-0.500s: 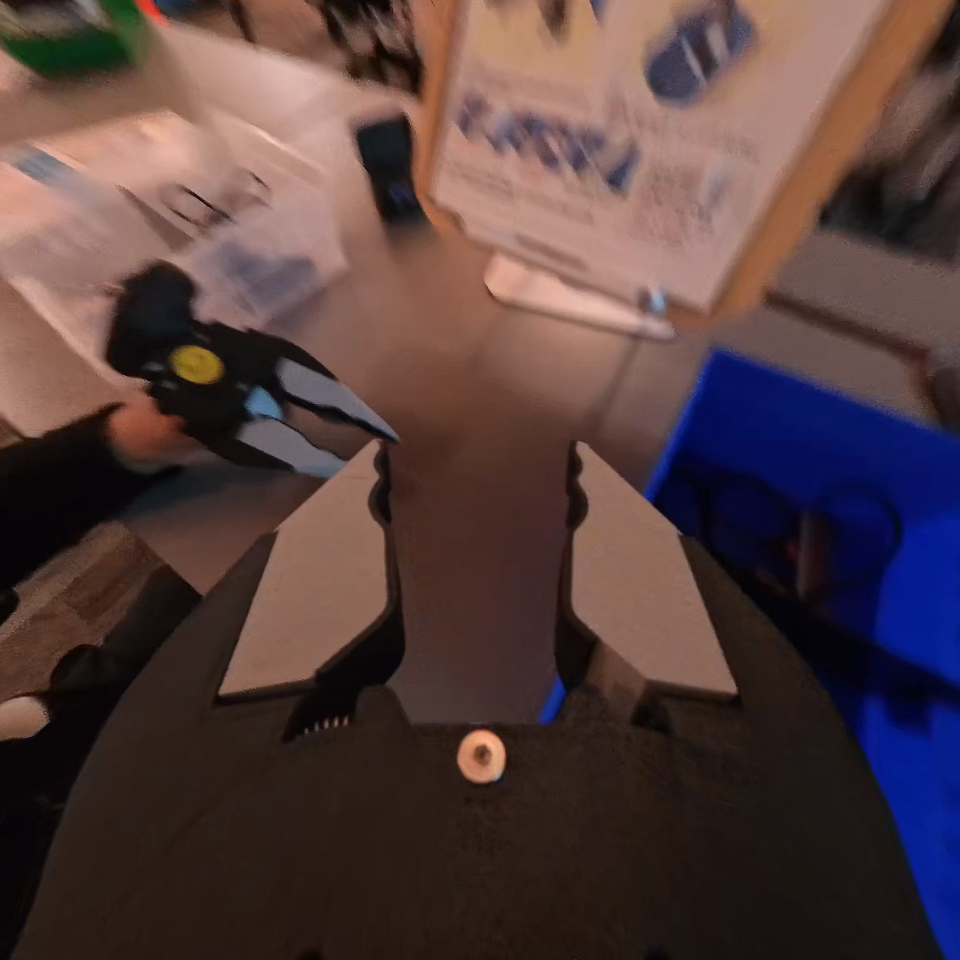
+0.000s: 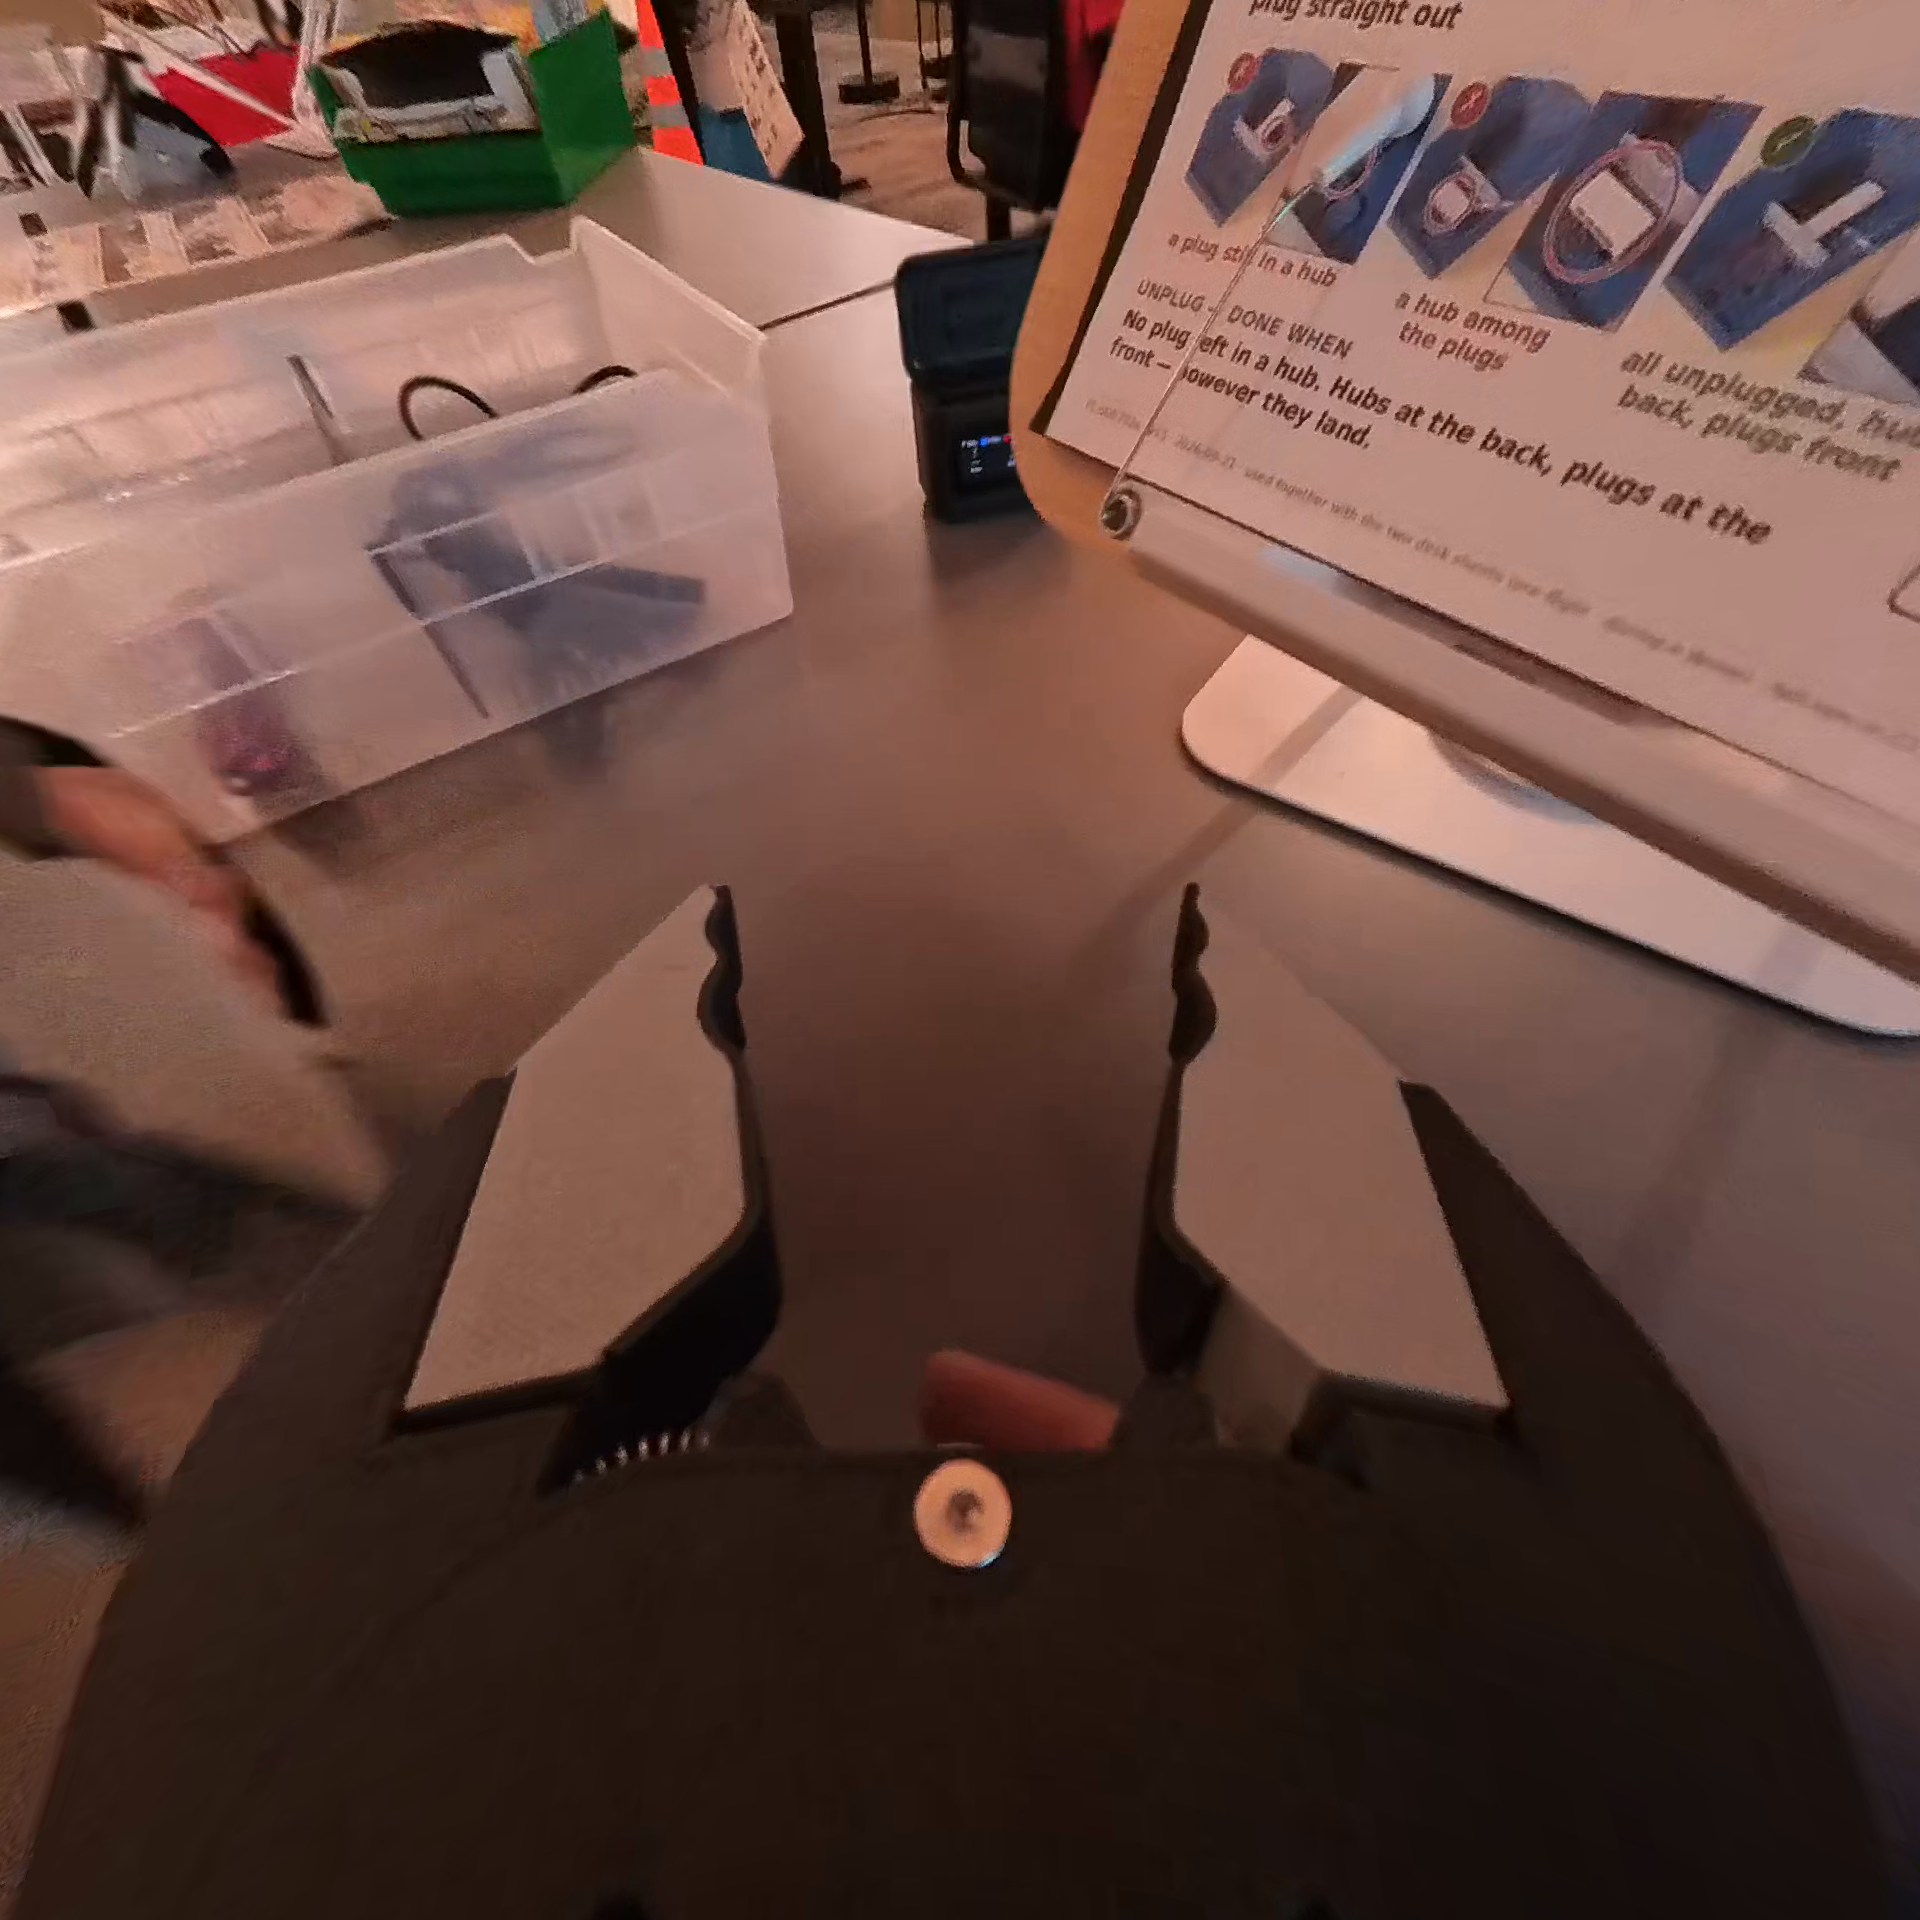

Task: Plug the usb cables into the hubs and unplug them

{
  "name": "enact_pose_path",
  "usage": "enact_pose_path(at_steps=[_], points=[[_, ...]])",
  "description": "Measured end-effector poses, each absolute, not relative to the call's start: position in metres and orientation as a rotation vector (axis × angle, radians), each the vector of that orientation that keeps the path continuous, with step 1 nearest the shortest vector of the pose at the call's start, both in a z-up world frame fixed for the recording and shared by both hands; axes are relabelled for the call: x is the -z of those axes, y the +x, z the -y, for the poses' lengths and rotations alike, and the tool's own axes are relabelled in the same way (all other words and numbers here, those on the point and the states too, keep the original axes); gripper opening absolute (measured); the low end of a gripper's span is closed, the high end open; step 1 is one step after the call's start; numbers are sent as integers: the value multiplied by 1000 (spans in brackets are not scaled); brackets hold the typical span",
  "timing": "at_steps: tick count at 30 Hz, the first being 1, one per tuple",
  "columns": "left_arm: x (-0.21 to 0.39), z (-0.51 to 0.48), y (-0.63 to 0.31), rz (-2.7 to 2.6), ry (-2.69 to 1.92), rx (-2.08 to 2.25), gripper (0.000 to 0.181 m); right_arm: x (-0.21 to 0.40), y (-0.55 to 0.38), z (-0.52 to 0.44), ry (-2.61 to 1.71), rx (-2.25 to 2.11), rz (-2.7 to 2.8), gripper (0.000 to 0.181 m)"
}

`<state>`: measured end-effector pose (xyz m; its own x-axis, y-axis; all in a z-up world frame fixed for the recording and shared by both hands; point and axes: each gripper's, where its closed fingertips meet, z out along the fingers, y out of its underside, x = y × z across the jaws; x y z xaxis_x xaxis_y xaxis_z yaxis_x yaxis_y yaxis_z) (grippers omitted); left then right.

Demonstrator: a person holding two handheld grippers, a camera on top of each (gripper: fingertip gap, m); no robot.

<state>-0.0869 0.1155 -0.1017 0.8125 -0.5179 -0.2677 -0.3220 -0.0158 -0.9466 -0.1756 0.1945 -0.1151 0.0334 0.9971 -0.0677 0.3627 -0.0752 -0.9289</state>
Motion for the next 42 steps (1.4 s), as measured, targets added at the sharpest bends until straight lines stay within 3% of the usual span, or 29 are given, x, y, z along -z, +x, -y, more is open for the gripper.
enact_pose_path(at_steps=[3,5,8,13,15,18,21,27,29,31,37,42], points=[[94,-108,-84,-663,-1610,190,34,132,-193,-204,-1551,-1078,1424,78],[90,-104,-86,-631,-1623,207,37,147,-195,-202,-1610,-1103,1451,66],[56,-83,-91,-533,-1528,260,34,154,-187,-205,-1687,-1094,1448,66],[-15,-57,-161,-371,-1595,50,24,145,-187,-192,-1700,-1306,1385,61],[-22,-54,-205,-331,-1762,2,26,144,-190,-179,-1710,-1406,1412,50],[-15,-56,-311,-200,-1963,-254,24,146,-193,-166,-1716,-1466,1457,48],[44,-44,-422,21,-2302,-422,31,145,-194,-163,-1691,-1427,1477,49],[158,-24,-499,413,-2702,-296,38,146,-194,-151,-1634,-1381,1545,47],[171,-21,-515,391,-2751,-419,6,146,-194,-149,-1616,-1364,1561,47],[183,-19,-520,383,-2821,-456,0,147,-194,-148,-1604,-1342,1574,48],[175,-15,-527,183,-2958,-752,0,150,-195,-141,-1571,-1290,1637,47],[92,-33,-532,80,-2752,-1081,0,151,-192,-138,-1549,-1267,1669,46]])
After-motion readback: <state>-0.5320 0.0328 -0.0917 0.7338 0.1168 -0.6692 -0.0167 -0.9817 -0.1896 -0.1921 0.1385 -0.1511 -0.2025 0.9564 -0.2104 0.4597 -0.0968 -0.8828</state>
